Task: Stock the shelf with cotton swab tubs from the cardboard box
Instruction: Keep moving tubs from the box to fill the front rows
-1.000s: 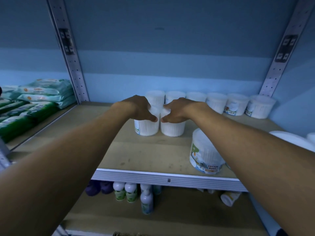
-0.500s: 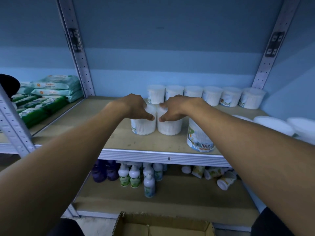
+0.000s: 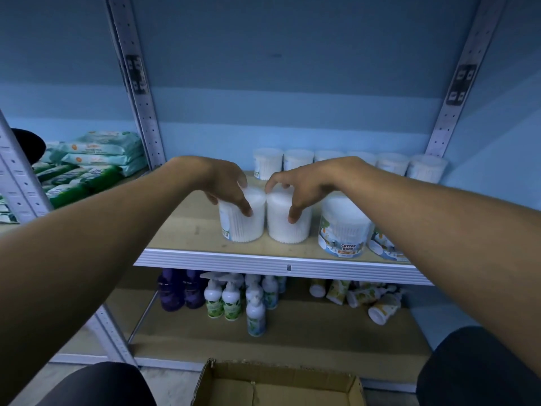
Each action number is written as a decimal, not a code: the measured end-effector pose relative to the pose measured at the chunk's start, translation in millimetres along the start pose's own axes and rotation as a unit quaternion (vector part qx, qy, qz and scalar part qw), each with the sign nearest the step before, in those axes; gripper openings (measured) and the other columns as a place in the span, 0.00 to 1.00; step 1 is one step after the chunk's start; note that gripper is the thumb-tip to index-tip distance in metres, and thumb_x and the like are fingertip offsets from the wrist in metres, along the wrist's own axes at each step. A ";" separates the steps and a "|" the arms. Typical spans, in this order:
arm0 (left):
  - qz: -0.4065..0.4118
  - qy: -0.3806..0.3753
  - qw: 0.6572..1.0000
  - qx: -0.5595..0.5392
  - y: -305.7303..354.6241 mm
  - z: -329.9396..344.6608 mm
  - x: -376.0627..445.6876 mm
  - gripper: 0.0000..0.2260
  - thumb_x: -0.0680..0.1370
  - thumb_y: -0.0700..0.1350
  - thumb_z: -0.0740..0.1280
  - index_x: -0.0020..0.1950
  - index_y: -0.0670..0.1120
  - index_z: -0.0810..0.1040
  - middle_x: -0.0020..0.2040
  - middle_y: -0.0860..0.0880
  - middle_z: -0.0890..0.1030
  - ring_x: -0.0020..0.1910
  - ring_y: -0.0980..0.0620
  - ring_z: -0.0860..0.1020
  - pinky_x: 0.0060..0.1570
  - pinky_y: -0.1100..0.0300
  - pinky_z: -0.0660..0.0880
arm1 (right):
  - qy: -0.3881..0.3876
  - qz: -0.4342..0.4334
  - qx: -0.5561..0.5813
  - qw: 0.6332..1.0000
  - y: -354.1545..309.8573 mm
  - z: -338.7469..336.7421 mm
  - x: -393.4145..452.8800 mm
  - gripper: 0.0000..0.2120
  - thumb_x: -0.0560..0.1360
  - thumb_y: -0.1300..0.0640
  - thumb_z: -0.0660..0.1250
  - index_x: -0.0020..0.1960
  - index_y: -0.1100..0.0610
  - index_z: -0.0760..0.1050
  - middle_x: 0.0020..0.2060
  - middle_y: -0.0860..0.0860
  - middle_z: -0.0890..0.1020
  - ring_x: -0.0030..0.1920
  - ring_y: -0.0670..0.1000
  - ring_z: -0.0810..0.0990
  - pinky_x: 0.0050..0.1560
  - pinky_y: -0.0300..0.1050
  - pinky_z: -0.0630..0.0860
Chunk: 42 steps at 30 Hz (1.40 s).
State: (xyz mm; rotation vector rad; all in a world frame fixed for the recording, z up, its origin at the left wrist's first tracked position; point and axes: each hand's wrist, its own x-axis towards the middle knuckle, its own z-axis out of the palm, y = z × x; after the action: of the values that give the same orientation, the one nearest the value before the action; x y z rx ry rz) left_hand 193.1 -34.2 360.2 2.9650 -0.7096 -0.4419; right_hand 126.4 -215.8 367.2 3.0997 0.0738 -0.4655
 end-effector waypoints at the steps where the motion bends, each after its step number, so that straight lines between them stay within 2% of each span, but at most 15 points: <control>1: -0.005 -0.003 1.000 -0.006 0.5 -0.3 -1.1 0.39 0.67 0.62 0.76 0.73 0.49 0.68 0.66 0.49 0.72 0.54 0.46 0.82 0.55 0.55 0.80 | -0.008 -0.006 0.000 1.000 0.9 -1.2 -1.4 0.41 0.71 0.49 0.77 0.75 0.35 0.59 0.74 0.47 0.67 0.70 0.53 0.70 0.64 0.47 0.67; 3: -0.015 -0.003 1.000 0.017 3.1 -1.2 -4.8 0.40 0.65 0.65 0.76 0.71 0.49 0.70 0.63 0.49 0.74 0.47 0.47 0.85 0.56 0.53 0.79 | -0.015 -0.013 0.000 1.000 3.6 -1.5 -1.5 0.45 0.70 0.49 0.78 0.77 0.34 0.55 0.75 0.47 0.66 0.72 0.53 0.68 0.65 0.47 0.65; 6: -0.031 -0.002 0.999 0.036 4.4 -0.3 -5.6 0.43 0.64 0.70 0.74 0.71 0.47 0.69 0.64 0.47 0.75 0.42 0.47 0.86 0.56 0.52 0.79 | -0.010 -0.003 0.005 1.000 3.6 -2.0 -1.2 0.50 0.67 0.39 0.77 0.79 0.36 0.50 0.77 0.47 0.64 0.75 0.54 0.65 0.71 0.51 0.64; 10: -0.021 -0.014 0.999 0.024 -1.2 -0.3 -0.5 0.53 0.60 0.71 0.74 0.79 0.50 0.60 0.75 0.49 0.66 0.57 0.44 0.80 0.57 0.53 0.79 | 0.019 0.029 -0.044 0.998 -3.9 -5.9 -2.6 0.49 0.65 0.27 0.70 0.79 0.45 0.58 0.77 0.47 0.64 0.75 0.55 0.66 0.72 0.54 0.65; 12: 0.002 -0.028 1.000 -0.009 -4.3 -2.8 -2.5 0.51 0.63 0.66 0.76 0.79 0.50 0.59 0.77 0.51 0.63 0.66 0.45 0.74 0.59 0.54 0.78 | 0.013 0.045 -0.065 0.997 -7.7 -7.9 -0.6 0.48 0.65 0.25 0.68 0.77 0.50 0.64 0.74 0.49 0.68 0.71 0.57 0.71 0.69 0.55 0.69; 15: 0.027 -0.038 0.998 -0.053 -8.5 -5.4 -4.5 0.41 0.69 0.55 0.77 0.78 0.49 0.63 0.75 0.52 0.66 0.65 0.47 0.74 0.58 0.57 0.79 | 0.009 0.063 -0.069 0.996 -10.6 -7.9 5.7 0.46 0.59 0.22 0.68 0.65 0.54 0.74 0.65 0.51 0.77 0.58 0.56 0.81 0.62 0.54 0.76; 18: 0.036 -0.031 0.997 -0.065 -9.0 -4.7 -2.0 0.36 0.69 0.53 0.78 0.73 0.47 0.70 0.70 0.51 0.71 0.60 0.48 0.77 0.55 0.57 0.81 | 0.000 0.067 -0.055 0.996 -10.6 -8.6 12.1 0.35 0.60 0.25 0.72 0.50 0.53 0.73 0.57 0.51 0.80 0.46 0.54 0.84 0.56 0.52 0.79; 23: 0.018 -0.031 0.997 -0.068 -3.2 -4.8 4.9 0.41 0.62 0.59 0.81 0.70 0.46 0.73 0.66 0.50 0.74 0.54 0.44 0.81 0.48 0.55 0.83 | -0.016 0.042 -0.026 0.999 -7.1 -12.3 9.6 0.40 0.67 0.37 0.77 0.72 0.54 0.71 0.68 0.49 0.73 0.48 0.51 0.79 0.49 0.44 0.76; 27: -0.001 -0.029 0.999 -0.046 6.6 -4.4 6.5 0.40 0.59 0.62 0.81 0.64 0.42 0.76 0.60 0.45 0.77 0.48 0.42 0.84 0.46 0.53 0.84 | -0.039 0.016 -0.018 0.999 -0.1 -15.7 12.6 0.40 0.67 0.44 0.80 0.74 0.50 0.68 0.71 0.47 0.71 0.66 0.53 0.73 0.63 0.46 0.73; 31: -0.038 -0.025 0.999 0.017 13.5 -5.5 5.1 0.37 0.58 0.70 0.76 0.52 0.42 0.76 0.50 0.46 0.81 0.37 0.46 0.86 0.52 0.53 0.81 | -0.058 -0.008 -0.020 0.998 4.0 -16.5 9.8 0.45 0.68 0.51 0.80 0.78 0.47 0.60 0.76 0.45 0.66 0.74 0.52 0.67 0.69 0.46 0.67; 32: -0.047 -0.029 0.998 0.027 14.0 -5.6 5.2 0.38 0.58 0.72 0.75 0.51 0.42 0.75 0.48 0.46 0.81 0.37 0.46 0.86 0.53 0.53 0.80 | -0.064 -0.012 -0.019 0.998 4.5 -17.2 8.7 0.47 0.69 0.51 0.80 0.80 0.47 0.57 0.76 0.44 0.65 0.75 0.52 0.65 0.70 0.47 0.65; 34: -0.050 -0.038 0.998 0.014 13.5 -5.2 6.1 0.42 0.59 0.72 0.74 0.59 0.41 0.74 0.52 0.45 0.80 0.45 0.45 0.85 0.52 0.51 0.82 | -0.063 -0.008 -0.003 0.998 4.0 -19.9 5.5 0.49 0.68 0.47 0.79 0.80 0.45 0.54 0.77 0.44 0.64 0.76 0.52 0.64 0.73 0.50 0.63; 38: -0.007 -0.048 0.998 -0.042 10.2 -5.1 8.9 0.52 0.60 0.68 0.77 0.77 0.50 0.62 0.73 0.50 0.68 0.65 0.45 0.73 0.56 0.52 0.80 | -0.011 0.020 -0.021 1.000 0.6 -22.7 0.9 0.46 0.65 0.29 0.72 0.76 0.49 0.65 0.73 0.48 0.69 0.64 0.56 0.77 0.63 0.47 0.72; 40: 0.015 -0.064 0.996 -0.065 6.9 -5.6 8.3 0.47 0.63 0.63 0.79 0.77 0.53 0.63 0.74 0.53 0.67 0.65 0.47 0.72 0.56 0.54 0.80 | -0.006 0.037 -0.023 0.999 -0.5 -19.1 2.5 0.45 0.64 0.27 0.72 0.72 0.53 0.70 0.69 0.50 0.73 0.52 0.54 0.83 0.58 0.47 0.78; 42: 0.027 -0.069 0.995 -0.060 4.3 -4.4 9.0 0.41 0.65 0.59 0.79 0.74 0.54 0.67 0.71 0.53 0.70 0.61 0.48 0.75 0.53 0.56 0.81 | -0.009 0.043 -0.030 0.999 -0.6 -15.0 6.7 0.40 0.61 0.26 0.73 0.60 0.54 0.75 0.63 0.51 0.77 0.45 0.54 0.85 0.54 0.49 0.81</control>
State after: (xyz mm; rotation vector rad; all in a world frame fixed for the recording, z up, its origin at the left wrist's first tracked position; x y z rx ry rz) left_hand 200.2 -42.1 362.6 2.8168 -0.7445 -0.6656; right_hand 137.2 -214.6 379.6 3.0244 -0.0457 -0.4790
